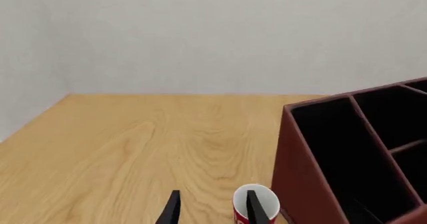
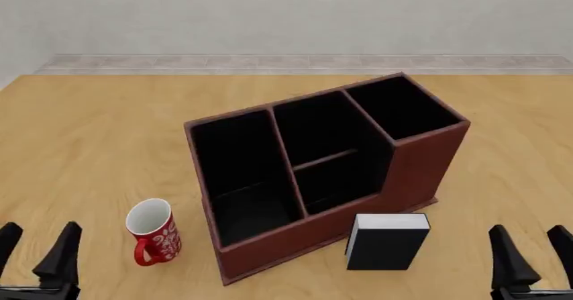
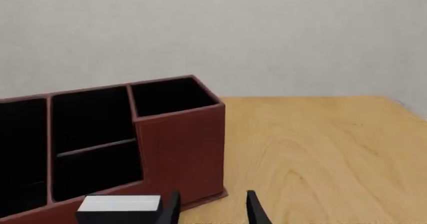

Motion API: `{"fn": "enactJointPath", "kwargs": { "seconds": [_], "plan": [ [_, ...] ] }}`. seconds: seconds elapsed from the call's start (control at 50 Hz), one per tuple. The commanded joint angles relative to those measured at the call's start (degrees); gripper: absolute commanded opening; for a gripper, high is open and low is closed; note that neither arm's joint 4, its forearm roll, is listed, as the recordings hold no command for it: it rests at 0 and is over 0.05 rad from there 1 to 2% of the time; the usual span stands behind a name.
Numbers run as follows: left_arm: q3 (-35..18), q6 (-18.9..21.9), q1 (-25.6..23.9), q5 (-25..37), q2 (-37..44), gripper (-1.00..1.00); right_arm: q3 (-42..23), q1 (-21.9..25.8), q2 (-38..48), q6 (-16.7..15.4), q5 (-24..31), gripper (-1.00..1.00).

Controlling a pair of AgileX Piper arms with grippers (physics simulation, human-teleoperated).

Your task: Pick up the book and place it in the back compartment of the caddy.

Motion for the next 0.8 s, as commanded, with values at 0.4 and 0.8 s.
{"fn": "enactJointPath", "kwargs": {
  "seconds": [0.4, 0.8],
  "plan": [
    [-16.05, -1.84, -12.36, 5.24, 4.99, 1.00, 0.05, -0.16, 3.21, 1.61, -1.85, 1.00],
    [-34.70, -3.64, -33.31, 7.56, 21.76, 1.00, 0.05, -0.21, 4.60, 1.87, -3.02, 1.00]
  ]
}}
